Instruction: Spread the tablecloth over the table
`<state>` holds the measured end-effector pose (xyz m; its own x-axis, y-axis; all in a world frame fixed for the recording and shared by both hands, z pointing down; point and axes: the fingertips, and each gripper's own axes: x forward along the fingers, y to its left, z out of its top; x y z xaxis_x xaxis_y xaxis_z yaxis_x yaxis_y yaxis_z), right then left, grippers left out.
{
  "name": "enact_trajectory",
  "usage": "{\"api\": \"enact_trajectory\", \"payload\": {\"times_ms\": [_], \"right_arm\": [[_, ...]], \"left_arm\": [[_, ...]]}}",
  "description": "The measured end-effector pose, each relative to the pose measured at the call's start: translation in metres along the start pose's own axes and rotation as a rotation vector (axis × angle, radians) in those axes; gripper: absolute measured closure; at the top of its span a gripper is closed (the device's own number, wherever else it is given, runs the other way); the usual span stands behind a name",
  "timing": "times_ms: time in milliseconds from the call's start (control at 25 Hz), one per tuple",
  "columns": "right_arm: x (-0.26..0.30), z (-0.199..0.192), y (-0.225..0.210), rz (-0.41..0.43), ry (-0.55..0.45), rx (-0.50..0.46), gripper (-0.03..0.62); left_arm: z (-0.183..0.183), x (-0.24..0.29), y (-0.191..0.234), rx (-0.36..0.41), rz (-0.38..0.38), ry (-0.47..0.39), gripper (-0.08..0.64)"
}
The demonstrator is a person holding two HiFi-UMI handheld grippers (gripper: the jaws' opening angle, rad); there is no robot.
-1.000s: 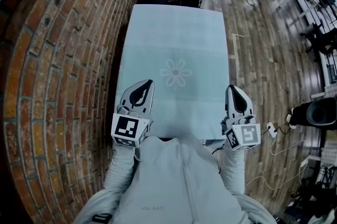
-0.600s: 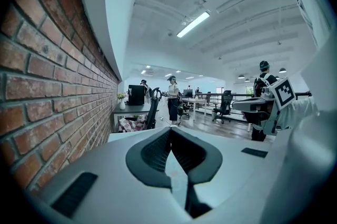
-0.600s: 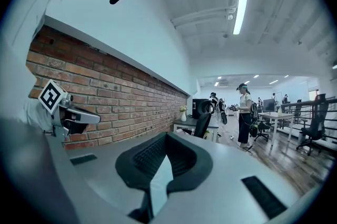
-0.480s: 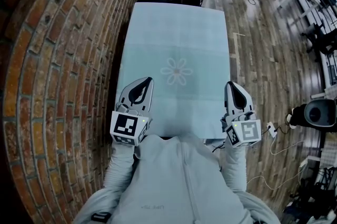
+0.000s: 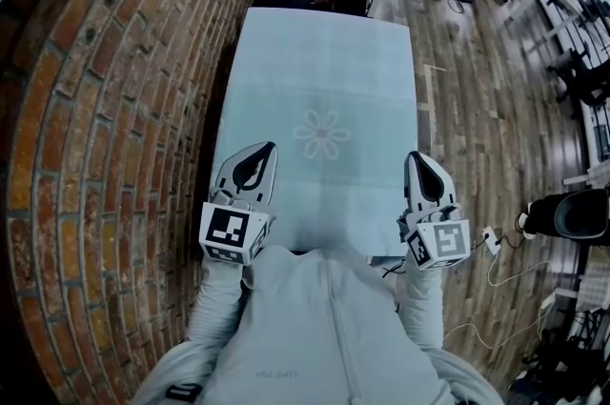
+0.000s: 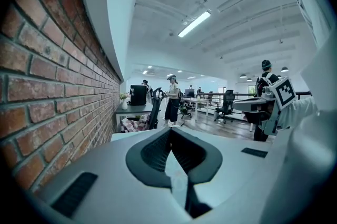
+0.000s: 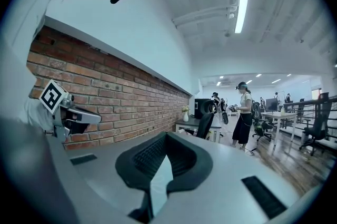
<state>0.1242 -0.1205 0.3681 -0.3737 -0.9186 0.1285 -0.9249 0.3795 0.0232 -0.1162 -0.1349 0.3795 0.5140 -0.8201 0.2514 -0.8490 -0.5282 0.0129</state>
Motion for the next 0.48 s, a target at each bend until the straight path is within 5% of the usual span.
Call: {"api": "enact_trajectory", "payload": {"times_ms": [480], "right_arm": [[-0.0014, -0.0007, 0.0020, -0.004, 0.004, -0.012, 0.571]], "left_arm": [[-0.0021, 0.0004, 0.0010, -0.004, 0.001, 0.001, 0.535]]}}
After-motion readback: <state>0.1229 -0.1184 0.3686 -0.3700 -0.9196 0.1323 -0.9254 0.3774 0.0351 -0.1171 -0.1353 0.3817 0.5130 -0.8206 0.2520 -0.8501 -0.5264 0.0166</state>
